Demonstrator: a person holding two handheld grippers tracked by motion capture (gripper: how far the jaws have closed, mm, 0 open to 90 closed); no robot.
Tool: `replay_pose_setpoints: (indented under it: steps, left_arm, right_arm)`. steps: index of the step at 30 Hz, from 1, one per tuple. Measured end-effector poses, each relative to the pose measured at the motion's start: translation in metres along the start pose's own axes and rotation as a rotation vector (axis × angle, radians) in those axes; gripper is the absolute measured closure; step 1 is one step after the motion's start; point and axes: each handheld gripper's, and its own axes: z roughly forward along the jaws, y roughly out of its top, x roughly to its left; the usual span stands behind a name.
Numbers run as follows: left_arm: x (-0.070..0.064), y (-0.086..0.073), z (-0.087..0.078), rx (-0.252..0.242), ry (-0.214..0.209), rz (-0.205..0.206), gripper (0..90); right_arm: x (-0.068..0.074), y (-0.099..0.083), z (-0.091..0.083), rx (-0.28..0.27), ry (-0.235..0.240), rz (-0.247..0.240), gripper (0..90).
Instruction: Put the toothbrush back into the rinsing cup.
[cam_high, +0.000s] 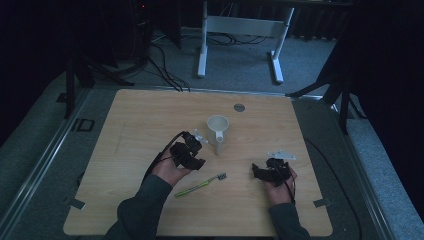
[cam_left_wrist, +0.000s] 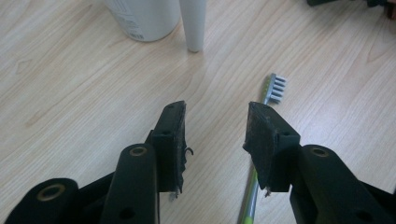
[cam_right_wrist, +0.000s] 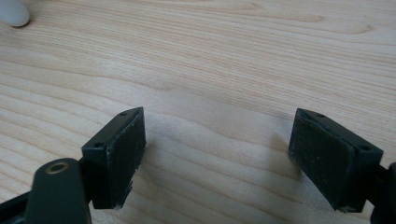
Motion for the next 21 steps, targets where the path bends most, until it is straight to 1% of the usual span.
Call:
replay_pose_setpoints:
  steps: [6, 13, 18, 21]
  left_arm:
    - [-0.002, 0.003, 0.002, 0.025, -0.007, 0.019, 58.7]
    - [-0.002, 0.009, 0.006, 0.079, -0.022, 0.039, 58.9]
    - [-0.004, 0.012, 0.008, 0.096, -0.020, 0.049, 59.5]
    - [-0.004, 0.013, 0.009, 0.106, -0.026, 0.053, 59.6]
  right_arm:
    - [0.000, 0.000, 0.000, 0.000, 0.000, 0.000, 18.4]
    - [0.000, 0.000, 0.000, 0.000, 0.000, 0.000, 18.4]
    - [0.000, 0.000, 0.000, 0.000, 0.000, 0.000, 18.4]
    - [0.000, 0.000, 0.000, 0.000, 0.000, 0.000, 18.4]
